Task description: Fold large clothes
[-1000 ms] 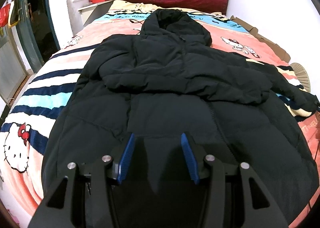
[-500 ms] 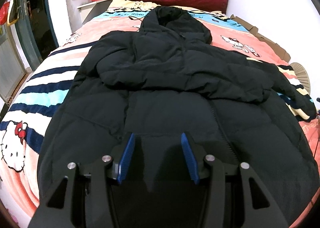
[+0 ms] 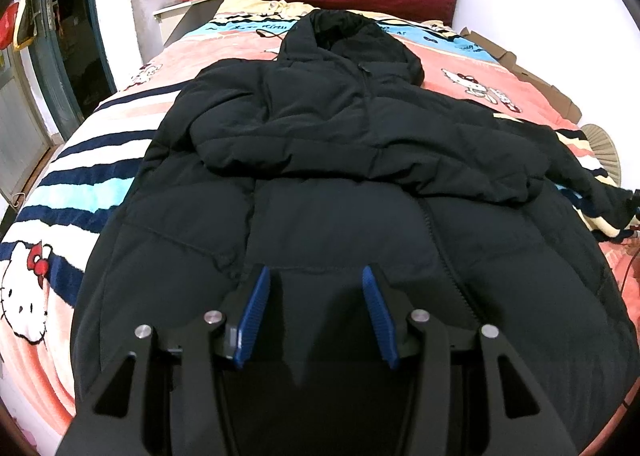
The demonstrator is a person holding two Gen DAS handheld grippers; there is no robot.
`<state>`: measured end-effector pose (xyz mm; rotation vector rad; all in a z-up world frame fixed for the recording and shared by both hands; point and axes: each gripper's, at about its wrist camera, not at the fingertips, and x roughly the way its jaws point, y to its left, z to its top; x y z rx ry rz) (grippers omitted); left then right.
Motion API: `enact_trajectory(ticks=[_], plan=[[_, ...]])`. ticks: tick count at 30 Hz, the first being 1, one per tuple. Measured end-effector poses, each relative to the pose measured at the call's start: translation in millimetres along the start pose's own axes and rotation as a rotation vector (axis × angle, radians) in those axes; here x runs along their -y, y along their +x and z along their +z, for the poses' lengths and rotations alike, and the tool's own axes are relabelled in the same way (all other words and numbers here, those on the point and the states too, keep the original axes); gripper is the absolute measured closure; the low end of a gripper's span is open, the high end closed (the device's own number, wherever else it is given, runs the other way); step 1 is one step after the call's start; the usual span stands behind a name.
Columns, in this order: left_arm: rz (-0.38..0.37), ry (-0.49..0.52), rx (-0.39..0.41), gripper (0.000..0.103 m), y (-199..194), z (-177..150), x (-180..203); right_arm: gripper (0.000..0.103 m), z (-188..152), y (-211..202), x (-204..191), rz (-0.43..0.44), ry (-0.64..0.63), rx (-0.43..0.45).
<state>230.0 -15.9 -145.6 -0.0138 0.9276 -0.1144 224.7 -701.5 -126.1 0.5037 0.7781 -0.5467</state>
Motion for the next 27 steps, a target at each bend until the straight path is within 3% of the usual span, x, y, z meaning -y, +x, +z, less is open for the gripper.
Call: enact_trajectory(ticks=[7, 11, 21, 27], plan=[[-0.025, -0.021, 0.011, 0.056, -5, -1, -4, 0.088, 6, -37, -41, 0.118, -0.038, 0.061], [-0.042, -0.033, 0.019, 0.056, -8, 1, -6, 0.091, 11, -62, -78, 0.239, -0.071, 0.082], [-0.059, -0.076, 0.067, 0.056, -28, 6, -23, 0.092, 11, -130, -204, 0.486, -0.237, 0.110], [-0.052, -0.104, 0.092, 0.056, -40, 7, -38, 0.092, -16, -169, -295, 0.631, -0.380, 0.115]])
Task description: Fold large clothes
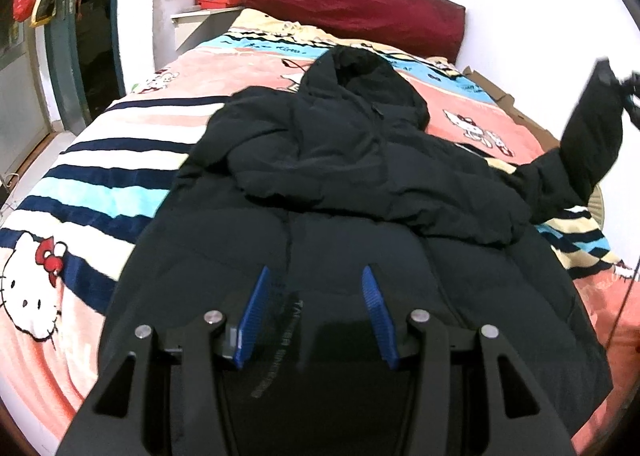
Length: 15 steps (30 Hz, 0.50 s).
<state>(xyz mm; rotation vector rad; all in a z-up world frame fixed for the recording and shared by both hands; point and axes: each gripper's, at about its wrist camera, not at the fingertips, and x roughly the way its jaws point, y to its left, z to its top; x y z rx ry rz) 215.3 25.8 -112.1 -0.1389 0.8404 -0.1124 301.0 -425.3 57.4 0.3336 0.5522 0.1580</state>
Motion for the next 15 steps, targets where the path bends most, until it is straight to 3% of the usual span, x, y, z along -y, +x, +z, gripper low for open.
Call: enact_trajectory(ticks=[7, 11, 15], plan=[[0.031, -0.040, 0.030, 0.056, -11, 7, -27, 0.092, -29, 47, -119, 0.175, -0.141, -0.094], [0.059, -0.065, 0.050, 0.056, -19, 10, -45, 0.092, -70, 86, -175, 0.236, -0.204, -0.206], [0.082, -0.092, 0.062, 0.056, -25, 11, -62, 0.092, -122, 124, -210, 0.244, -0.260, -0.314]])
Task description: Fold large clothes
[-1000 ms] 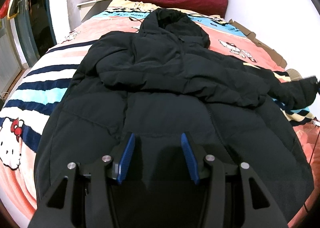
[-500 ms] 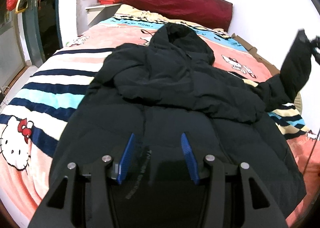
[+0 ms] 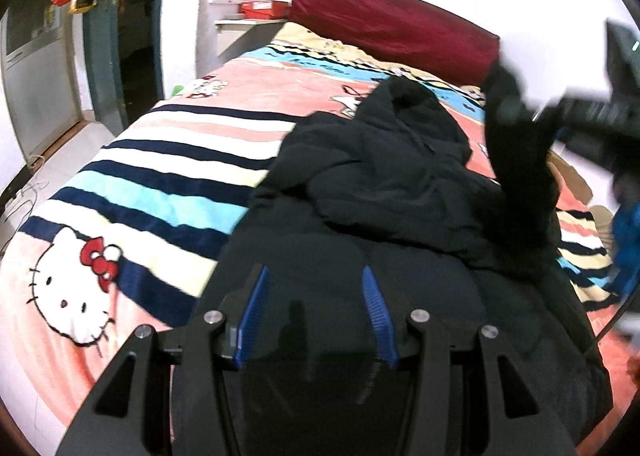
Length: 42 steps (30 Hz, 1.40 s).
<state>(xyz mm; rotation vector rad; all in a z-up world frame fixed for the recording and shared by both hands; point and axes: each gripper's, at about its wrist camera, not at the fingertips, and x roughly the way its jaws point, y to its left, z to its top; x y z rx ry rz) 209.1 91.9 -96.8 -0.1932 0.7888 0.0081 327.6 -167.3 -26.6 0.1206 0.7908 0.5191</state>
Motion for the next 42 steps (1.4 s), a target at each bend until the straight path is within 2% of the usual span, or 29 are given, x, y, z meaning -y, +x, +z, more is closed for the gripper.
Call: enact_trajectory(ticks=[3, 5, 10, 13, 16, 17, 18, 19, 21, 26, 30, 34, 39, 42], plan=[[0.019, -0.015, 0.012, 0.056, -7, 1, -12, 0.092, -28, 41, -22, -0.011, -0.019, -0.094], [0.030, -0.026, 0.016, 0.056, -10, 1, -19, 0.098, -43, 65, -28, -0.011, -0.022, -0.148], [0.051, -0.049, 0.029, 0.056, -20, 4, -31, 0.098, -74, 97, -49, -0.002, -0.050, -0.260], [0.054, -0.045, 0.046, 0.056, -30, 7, -31, 0.097, -83, 89, -55, 0.021, -0.048, -0.267], [0.051, -0.031, 0.063, 0.056, -38, 13, -25, 0.096, -81, 66, -55, 0.016, -0.054, -0.235], [0.050, -0.024, 0.067, 0.056, -40, 15, -22, 0.094, -78, 55, -50, 0.007, -0.047, -0.217], [0.049, -0.016, 0.070, 0.056, -41, 18, -18, 0.086, -76, 48, -46, -0.003, -0.039, -0.204], [0.046, -0.010, 0.069, 0.056, -40, 20, -14, 0.075, -73, 37, -38, -0.016, -0.026, -0.186], [0.034, 0.010, 0.062, 0.056, -36, 26, -4, 0.064, -66, 17, -23, -0.039, -0.018, -0.158], [0.019, 0.085, 0.040, 0.056, -13, 43, 28, 0.062, -44, -28, 38, -0.148, 0.014, -0.088], [-0.009, 0.123, 0.024, 0.056, 17, 62, 57, 0.061, -27, -43, 93, -0.255, 0.047, -0.068], [-0.036, 0.161, -0.003, 0.056, 60, 84, 90, 0.061, -14, -36, 145, -0.335, 0.084, -0.072], [-0.081, 0.196, -0.020, 0.056, 104, 99, 126, 0.058, -15, -12, 184, -0.371, 0.135, -0.089], [-0.084, 0.215, -0.069, 0.056, 130, 95, 140, 0.055, -26, 3, 196, -0.367, 0.158, -0.112]])
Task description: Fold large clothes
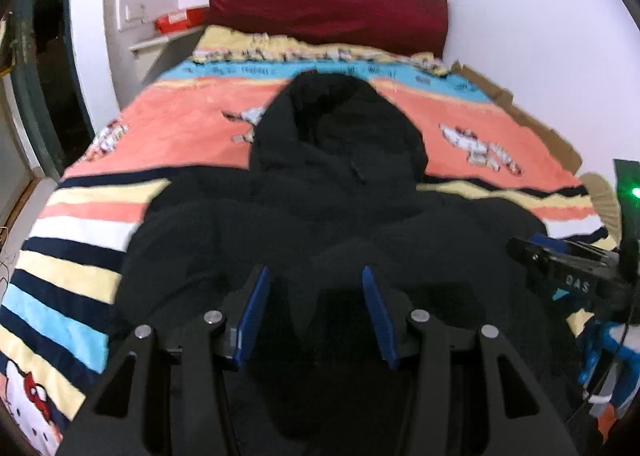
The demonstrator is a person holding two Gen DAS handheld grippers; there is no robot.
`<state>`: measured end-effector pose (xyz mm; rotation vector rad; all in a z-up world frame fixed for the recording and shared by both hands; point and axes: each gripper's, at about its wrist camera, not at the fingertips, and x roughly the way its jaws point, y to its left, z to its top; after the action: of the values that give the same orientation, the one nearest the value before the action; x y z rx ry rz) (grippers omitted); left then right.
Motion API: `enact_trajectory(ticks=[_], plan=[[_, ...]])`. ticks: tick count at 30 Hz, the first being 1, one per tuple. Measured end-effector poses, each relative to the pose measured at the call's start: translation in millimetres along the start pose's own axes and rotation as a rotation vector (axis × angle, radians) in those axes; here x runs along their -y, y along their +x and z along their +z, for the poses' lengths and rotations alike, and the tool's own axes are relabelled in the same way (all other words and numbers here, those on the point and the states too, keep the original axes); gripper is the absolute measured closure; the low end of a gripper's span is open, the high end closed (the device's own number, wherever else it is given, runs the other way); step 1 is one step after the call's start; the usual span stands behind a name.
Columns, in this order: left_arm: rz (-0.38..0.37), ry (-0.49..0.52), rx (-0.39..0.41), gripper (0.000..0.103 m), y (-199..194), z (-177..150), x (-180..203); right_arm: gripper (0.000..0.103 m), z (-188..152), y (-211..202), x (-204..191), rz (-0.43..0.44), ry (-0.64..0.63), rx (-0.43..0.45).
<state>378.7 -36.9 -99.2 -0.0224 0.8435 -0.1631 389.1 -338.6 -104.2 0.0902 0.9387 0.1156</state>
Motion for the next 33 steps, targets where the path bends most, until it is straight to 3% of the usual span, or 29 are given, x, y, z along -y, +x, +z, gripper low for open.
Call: enact_trajectory(ticks=[5, 12, 16, 22, 27, 33], plan=[[0.030, 0.074, -0.054, 0.056, 20, -32, 14, 0.053, -32, 11, -8, 0.032, -0.046, -0.055], [0.033, 0.165, -0.100, 0.056, 4, -68, 30, 0.053, -63, 1, -9, 0.040, -0.073, -0.102], [0.009, 0.142, -0.100, 0.056, -6, -62, 26, 0.053, -57, -13, -9, 0.034, -0.087, -0.117], [-0.033, 0.071, -0.007, 0.056, -21, -27, 16, 0.053, -25, -38, -10, 0.046, -0.102, -0.010], [0.014, 0.058, -0.015, 0.056, 6, -13, 12, 0.050, -10, -19, -11, 0.021, -0.103, 0.003], [0.034, 0.063, -0.042, 0.056, 35, -30, 6, 0.043, -29, 19, -5, 0.019, -0.104, -0.036]])
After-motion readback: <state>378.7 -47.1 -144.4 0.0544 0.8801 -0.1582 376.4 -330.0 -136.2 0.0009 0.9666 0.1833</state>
